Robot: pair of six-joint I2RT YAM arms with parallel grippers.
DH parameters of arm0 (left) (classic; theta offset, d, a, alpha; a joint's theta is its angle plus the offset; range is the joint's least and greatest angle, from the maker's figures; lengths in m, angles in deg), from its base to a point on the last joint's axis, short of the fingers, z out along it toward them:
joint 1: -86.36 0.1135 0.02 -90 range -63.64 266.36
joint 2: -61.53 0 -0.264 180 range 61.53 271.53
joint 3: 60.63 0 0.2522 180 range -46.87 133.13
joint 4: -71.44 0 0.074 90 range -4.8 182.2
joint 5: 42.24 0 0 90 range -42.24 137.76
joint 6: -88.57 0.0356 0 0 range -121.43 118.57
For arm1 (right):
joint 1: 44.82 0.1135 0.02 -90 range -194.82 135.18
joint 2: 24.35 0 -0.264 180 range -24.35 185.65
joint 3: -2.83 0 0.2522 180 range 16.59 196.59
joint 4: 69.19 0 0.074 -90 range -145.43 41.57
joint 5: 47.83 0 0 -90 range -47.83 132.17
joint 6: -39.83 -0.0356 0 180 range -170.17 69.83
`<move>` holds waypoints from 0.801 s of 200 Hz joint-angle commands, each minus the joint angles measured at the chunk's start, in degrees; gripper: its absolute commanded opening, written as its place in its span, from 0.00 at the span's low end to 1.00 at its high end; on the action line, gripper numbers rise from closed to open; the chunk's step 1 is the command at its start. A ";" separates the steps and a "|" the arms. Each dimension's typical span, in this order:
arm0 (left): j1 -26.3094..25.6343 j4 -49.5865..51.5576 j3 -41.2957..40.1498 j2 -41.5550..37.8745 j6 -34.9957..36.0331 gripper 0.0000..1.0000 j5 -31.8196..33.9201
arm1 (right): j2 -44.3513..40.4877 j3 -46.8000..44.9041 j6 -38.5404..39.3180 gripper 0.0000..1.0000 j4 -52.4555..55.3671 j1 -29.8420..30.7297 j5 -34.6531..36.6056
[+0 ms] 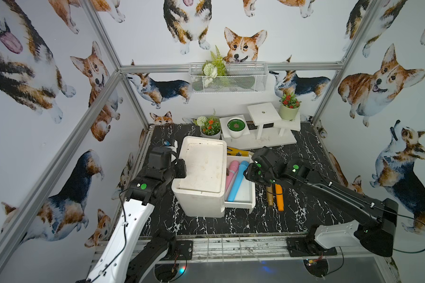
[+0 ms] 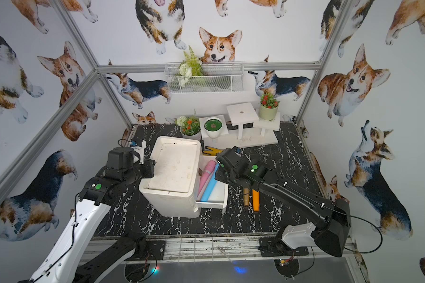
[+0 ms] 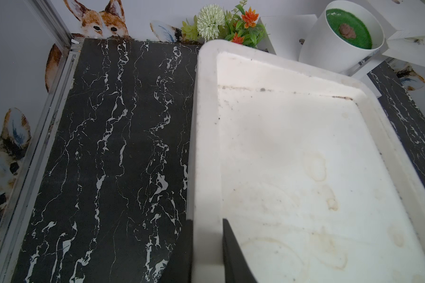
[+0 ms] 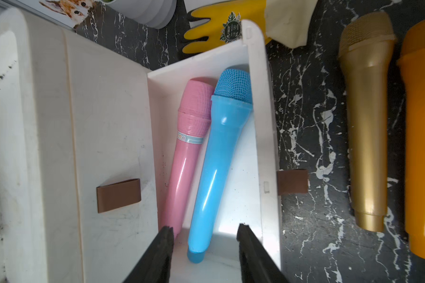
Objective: Take the microphone out of the drawer
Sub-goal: Open the drawer in the storage box, then pick up the microphone from the drawer.
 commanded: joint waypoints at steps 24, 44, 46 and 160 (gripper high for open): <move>0.08 -0.95 -0.31 0.16 -3.63 0.00 -1.71 | 4.75 -0.23 -5.20 0.48 -5.68 3.52 3.23; 0.10 -0.95 -0.49 0.10 -3.51 0.00 -1.67 | 6.49 -0.61 -6.54 0.48 -6.37 4.29 5.14; 0.10 -0.99 -0.54 0.01 -3.51 0.00 -1.64 | 6.63 -0.67 -6.64 0.48 -6.37 4.35 5.37; 0.10 -1.06 -1.45 -0.89 -2.81 0.00 -1.43 | 12.94 -3.02 -9.22 0.49 -9.10 4.37 7.88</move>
